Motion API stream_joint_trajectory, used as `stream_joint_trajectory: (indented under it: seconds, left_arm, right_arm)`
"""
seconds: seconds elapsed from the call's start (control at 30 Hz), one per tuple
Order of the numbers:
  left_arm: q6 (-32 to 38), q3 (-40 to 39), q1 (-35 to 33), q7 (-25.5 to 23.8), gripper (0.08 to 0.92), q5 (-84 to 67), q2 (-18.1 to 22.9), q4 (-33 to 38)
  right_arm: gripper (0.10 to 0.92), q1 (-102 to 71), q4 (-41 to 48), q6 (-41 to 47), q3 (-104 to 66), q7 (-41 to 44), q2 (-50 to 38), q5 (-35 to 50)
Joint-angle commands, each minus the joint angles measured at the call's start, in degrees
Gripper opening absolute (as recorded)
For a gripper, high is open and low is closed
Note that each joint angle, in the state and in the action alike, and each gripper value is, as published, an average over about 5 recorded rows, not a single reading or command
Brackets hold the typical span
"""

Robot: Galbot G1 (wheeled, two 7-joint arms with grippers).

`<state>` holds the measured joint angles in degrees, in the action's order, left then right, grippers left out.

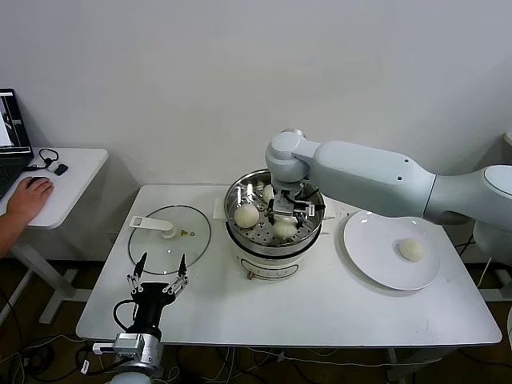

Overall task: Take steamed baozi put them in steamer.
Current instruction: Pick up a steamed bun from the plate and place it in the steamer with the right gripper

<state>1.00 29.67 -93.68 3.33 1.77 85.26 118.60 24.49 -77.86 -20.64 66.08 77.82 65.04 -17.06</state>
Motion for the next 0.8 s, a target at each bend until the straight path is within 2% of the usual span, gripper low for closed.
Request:
stream_joint_trajectory:
  seconds: [0.03, 0.67, 0.8]
  left_arm:
    - [-0.1, -0.07, -0.02, 0.03, 0.823, 0.05, 0.06, -0.18]
    - [-0.03, -0.41, 0.18, 0.04, 0.823, 0.19, 0.04, -0.66]
    - [-0.04, -0.38, 0.19, 0.06, 0.823, 0.18, 0.02, -0.66]
  right_arm:
    - [0.678, -1.46, 0.73, -0.13, -0.21, -0.32, 0.52, -1.13]
    - [0.725, -2.17, 1.77, 0.5, -0.22, -1.45, 1.19, 0.93]
    - [0.786, -1.48, 2.09, 0.04, -0.32, -1.32, 0.92, 1.19]
